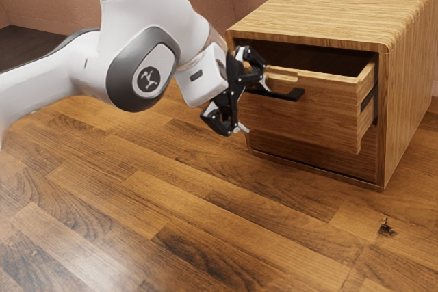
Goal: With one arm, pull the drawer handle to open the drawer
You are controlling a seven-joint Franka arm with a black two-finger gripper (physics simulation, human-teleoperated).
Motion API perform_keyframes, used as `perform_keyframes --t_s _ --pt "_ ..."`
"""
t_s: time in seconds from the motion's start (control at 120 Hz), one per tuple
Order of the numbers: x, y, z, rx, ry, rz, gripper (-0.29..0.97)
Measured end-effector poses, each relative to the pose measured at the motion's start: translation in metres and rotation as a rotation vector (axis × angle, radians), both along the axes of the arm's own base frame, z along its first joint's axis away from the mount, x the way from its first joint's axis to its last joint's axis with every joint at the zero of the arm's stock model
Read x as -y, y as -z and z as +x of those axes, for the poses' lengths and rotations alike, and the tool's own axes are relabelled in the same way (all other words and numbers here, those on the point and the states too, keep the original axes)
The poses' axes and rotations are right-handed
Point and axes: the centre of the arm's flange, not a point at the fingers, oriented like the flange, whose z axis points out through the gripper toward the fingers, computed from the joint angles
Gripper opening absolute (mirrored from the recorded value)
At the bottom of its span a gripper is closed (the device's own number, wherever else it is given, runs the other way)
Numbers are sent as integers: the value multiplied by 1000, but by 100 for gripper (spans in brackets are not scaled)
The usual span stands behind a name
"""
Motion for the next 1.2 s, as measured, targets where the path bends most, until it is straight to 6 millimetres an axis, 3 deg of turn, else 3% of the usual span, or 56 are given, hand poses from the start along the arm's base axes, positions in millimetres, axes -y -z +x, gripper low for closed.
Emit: perform_keyframes --t_s 0.192,0.75,1.025,1.2 --pt "1 7 -17 -17 -2 0 69" --pt "24 8 -57 -33 24 -23 66" --pt "21 4 -76 -29 15 -20 62" --pt "20 12 -85 -45 11 -14 67"
